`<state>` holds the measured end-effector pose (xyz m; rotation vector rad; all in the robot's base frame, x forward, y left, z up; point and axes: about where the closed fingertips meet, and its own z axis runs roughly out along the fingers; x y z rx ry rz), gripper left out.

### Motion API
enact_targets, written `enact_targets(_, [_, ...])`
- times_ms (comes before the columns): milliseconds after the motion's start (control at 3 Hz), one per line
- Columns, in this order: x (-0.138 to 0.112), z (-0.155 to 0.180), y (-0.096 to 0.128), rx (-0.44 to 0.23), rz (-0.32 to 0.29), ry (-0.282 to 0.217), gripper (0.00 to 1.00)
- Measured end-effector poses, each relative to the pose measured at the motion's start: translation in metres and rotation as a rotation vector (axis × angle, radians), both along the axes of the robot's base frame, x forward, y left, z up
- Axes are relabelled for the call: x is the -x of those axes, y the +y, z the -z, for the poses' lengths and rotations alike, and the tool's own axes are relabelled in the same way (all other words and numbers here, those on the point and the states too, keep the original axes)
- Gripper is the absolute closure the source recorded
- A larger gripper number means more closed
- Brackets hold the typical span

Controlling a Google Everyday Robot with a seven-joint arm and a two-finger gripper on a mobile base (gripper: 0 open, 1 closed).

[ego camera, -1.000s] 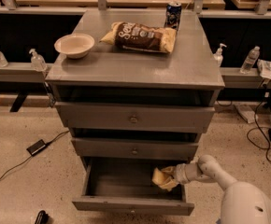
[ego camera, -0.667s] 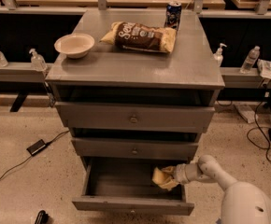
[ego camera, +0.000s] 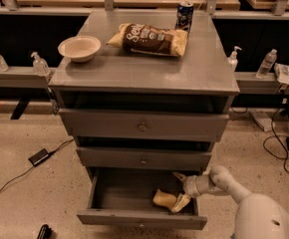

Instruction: Place sponge into bottom drawer

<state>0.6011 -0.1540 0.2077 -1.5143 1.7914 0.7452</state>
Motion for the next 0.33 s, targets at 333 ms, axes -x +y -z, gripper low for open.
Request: enact_targets(333, [0.0, 0.0001, 0.0001, 0.0, 0.0, 0.0, 0.0])
